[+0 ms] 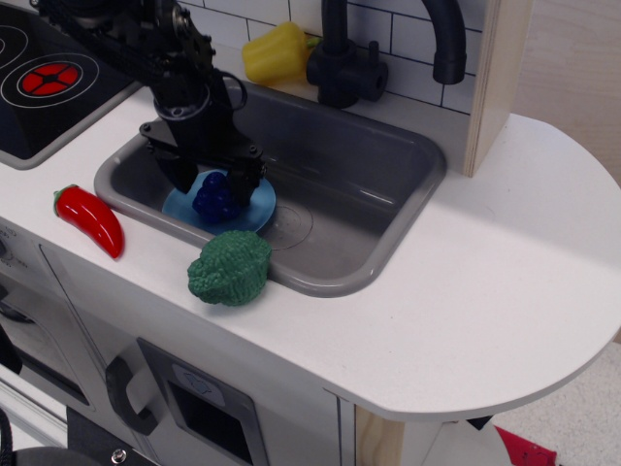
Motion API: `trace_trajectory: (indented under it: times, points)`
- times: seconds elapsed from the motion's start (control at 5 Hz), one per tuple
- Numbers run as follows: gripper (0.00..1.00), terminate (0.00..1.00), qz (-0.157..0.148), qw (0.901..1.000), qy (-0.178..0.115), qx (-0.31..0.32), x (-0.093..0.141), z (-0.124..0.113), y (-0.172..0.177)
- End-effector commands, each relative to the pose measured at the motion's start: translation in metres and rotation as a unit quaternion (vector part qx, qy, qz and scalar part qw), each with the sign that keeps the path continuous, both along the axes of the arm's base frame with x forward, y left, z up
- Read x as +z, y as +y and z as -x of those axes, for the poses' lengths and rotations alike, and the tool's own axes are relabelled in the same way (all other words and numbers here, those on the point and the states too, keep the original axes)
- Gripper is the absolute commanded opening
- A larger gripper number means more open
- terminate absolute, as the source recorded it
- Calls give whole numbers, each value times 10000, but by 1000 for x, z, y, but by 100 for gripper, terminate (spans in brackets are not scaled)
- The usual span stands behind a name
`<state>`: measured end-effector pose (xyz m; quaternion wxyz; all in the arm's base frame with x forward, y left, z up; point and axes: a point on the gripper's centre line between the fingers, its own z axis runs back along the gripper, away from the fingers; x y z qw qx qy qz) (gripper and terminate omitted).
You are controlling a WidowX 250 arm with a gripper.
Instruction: Take blueberries off plate sink
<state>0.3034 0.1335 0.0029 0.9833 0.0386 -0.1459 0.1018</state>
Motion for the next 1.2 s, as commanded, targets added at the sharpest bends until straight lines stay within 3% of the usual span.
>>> trace_trajectory:
  times: [0.0,0.2,0.4,0.6,1.0]
  points:
    - [100,0,-87,9999,-130,62,3,-6,4]
    - [0,0,-7,9999,-107,80,4,-5,3]
    - [0,0,83,9992,-226,330,11,-8,5]
    - [0,0,-31,9984,-379,415,30,-9,10]
    - [0,0,222,9974,-385,561,61,-22,-16]
